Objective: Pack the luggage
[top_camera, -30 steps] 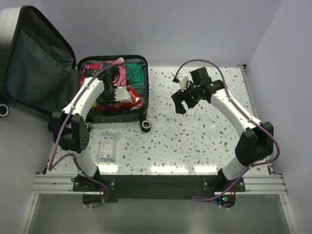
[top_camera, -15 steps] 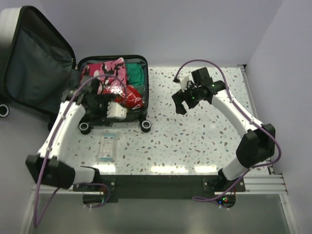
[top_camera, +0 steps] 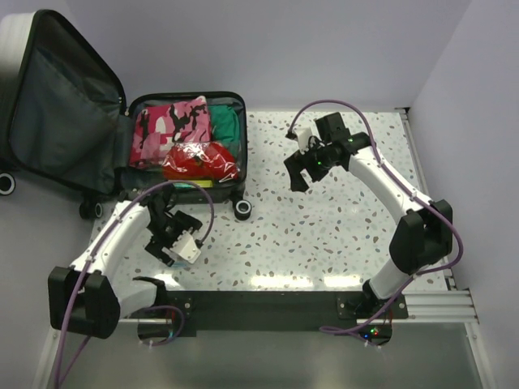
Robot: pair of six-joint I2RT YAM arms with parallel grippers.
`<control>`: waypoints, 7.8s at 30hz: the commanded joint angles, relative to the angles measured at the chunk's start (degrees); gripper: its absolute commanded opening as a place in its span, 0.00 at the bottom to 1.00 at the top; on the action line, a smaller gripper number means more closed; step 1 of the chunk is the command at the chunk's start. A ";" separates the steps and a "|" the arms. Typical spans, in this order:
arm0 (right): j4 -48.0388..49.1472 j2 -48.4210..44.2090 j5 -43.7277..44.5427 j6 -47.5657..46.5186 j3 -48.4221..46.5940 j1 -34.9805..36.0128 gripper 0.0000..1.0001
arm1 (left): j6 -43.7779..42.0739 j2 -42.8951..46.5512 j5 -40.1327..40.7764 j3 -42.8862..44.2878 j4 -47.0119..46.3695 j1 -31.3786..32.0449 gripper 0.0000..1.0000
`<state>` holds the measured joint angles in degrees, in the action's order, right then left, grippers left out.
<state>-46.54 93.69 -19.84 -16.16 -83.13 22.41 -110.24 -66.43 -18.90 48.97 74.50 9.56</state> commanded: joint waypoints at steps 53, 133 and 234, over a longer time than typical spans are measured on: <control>-1.80 1.49 -0.73 0.17 -3.88 -0.27 0.93 | 72.88 -31.21 1.83 35.94 -25.28 -12.63 0.24; 23.52 13.63 -4.69 30.49 -16.63 4.74 0.88 | 41.25 -43.59 56.69 60.19 -82.22 15.83 0.00; 21.41 10.20 -6.53 19.86 -5.64 -9.14 0.99 | 82.56 -50.18 12.83 69.33 -26.77 -35.75 1.00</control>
<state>-24.43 107.20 -27.94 4.01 -86.98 12.86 -22.72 -113.12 -8.49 117.45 45.19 -25.65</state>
